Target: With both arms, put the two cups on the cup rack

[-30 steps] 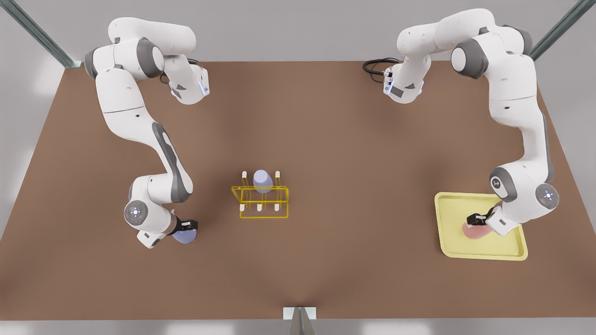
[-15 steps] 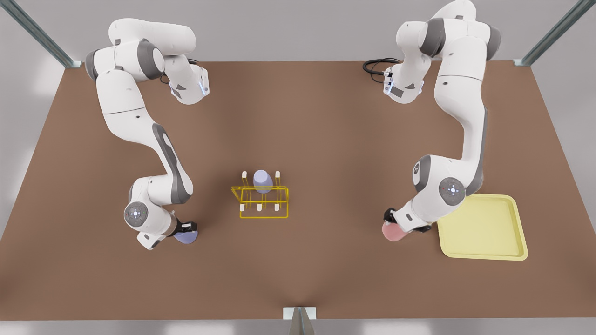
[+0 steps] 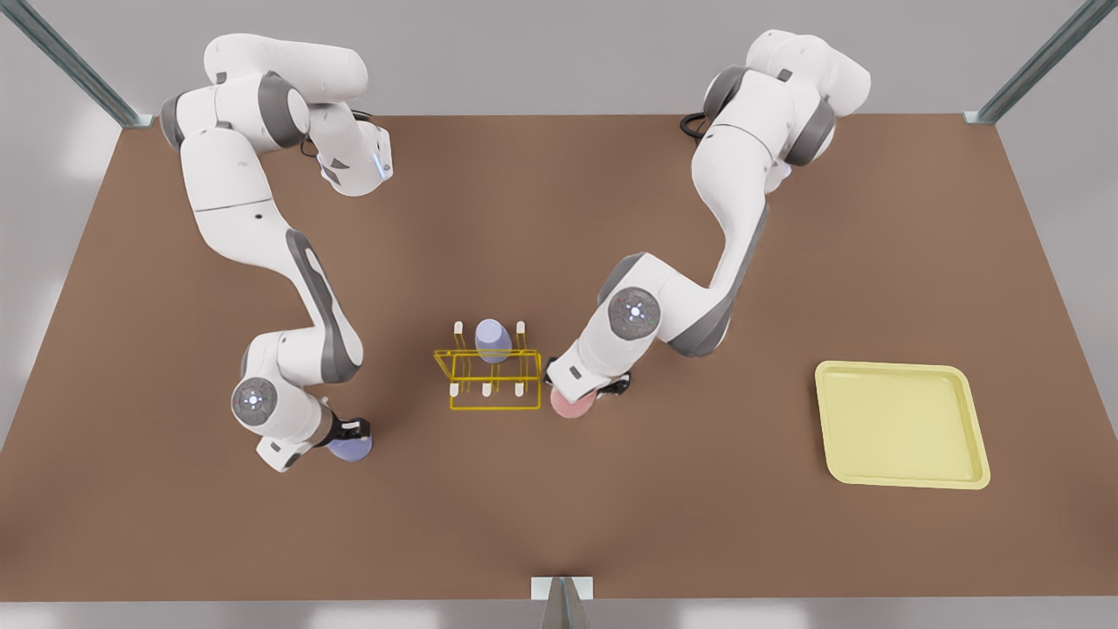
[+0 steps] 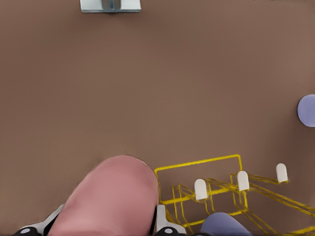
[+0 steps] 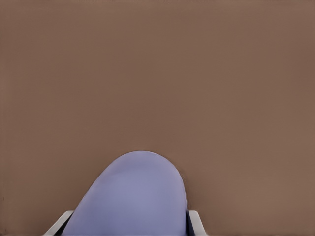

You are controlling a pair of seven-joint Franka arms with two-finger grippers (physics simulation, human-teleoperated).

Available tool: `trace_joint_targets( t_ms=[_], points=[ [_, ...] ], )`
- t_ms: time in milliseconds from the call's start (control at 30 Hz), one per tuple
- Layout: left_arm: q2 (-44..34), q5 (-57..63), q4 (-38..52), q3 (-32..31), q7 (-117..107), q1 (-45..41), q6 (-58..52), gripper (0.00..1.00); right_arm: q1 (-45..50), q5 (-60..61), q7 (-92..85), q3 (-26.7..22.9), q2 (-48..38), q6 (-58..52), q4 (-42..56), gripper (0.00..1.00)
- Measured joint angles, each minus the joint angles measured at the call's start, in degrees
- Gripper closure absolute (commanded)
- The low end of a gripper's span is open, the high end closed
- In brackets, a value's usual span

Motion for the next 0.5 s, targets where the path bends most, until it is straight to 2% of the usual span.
trace_joint_targets(
  t_ms=[233,500],
  points=[
    [1.87,-4.19,0.79,0.11,-11.04,-2.51,4.10,0.15,-0.10,0.04,-0.38,4.92,-4.48,-0.07,0.06,0.21],
    [4.93,-5.66,1.94,0.44,-19.60,-5.57,9.44,0.15,-0.38,0.17,-0.56,13.01,-9.24,-1.63,0.10,0.21]
  ],
)
